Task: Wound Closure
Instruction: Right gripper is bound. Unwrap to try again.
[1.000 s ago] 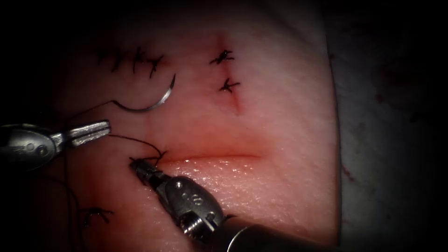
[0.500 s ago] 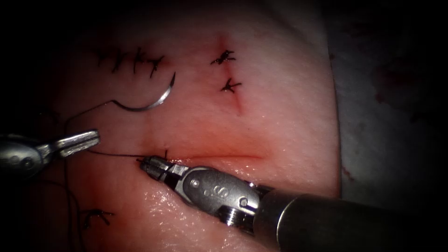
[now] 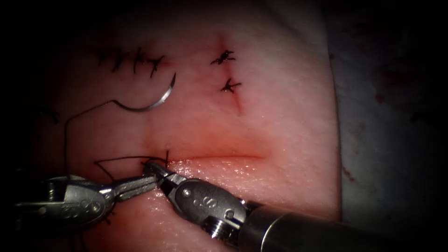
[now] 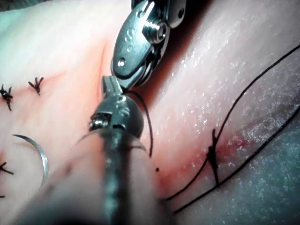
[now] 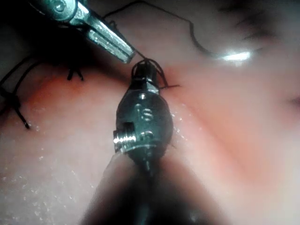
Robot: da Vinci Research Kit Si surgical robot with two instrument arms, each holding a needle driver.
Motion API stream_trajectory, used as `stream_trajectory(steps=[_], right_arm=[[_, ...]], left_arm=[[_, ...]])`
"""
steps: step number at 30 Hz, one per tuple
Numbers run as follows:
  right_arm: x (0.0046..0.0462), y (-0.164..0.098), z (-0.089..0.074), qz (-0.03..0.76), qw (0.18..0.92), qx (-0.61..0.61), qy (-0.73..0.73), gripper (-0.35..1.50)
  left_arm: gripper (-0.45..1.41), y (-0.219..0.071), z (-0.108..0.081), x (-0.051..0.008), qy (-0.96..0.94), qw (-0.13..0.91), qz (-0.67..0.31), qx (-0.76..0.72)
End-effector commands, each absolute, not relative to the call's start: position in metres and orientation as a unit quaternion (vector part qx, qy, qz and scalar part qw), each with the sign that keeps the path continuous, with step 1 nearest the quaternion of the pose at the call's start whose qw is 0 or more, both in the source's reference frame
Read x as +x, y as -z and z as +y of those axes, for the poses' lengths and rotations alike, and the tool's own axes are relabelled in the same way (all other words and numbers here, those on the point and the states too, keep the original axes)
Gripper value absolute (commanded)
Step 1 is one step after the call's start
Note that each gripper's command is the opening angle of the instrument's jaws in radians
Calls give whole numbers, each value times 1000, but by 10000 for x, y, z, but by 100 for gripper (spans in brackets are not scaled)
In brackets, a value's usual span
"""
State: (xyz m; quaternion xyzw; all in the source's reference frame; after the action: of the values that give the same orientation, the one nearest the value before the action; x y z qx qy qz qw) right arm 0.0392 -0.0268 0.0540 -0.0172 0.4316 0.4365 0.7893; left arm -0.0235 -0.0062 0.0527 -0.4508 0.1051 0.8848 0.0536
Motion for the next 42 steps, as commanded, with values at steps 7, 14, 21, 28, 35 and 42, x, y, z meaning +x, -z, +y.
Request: stream_trajectory(steps=[7, 14, 21, 28, 35, 42], right_arm=[[406, -547, -271, 408, 824, -67, -388, -35], [407, -547, -275, 399, 839, -93, -358, -35], [403, -547, -273, 418, 836, -96, -343, -35], [403, -549, -272, 467, 795, -27, -386, 34], [405, -552, -269, 479, 786, -41, -389, 106], [394, -552, -270, 475, 787, -45, -392, -35]], left_arm=[[-45, -543, -54, -244, -895, 77, 96, -428], [-45, -553, -51, -237, -913, 91, 95, -385], [-45, -555, -49, -225, -915, 95, 87, -383], [-45, -550, -46, -206, -917, 95, 87, -378], [-45, -546, -43, -196, -915, 102, 89, -381], [-45, -542, -43, -189, -913, 103, 91, -384]])
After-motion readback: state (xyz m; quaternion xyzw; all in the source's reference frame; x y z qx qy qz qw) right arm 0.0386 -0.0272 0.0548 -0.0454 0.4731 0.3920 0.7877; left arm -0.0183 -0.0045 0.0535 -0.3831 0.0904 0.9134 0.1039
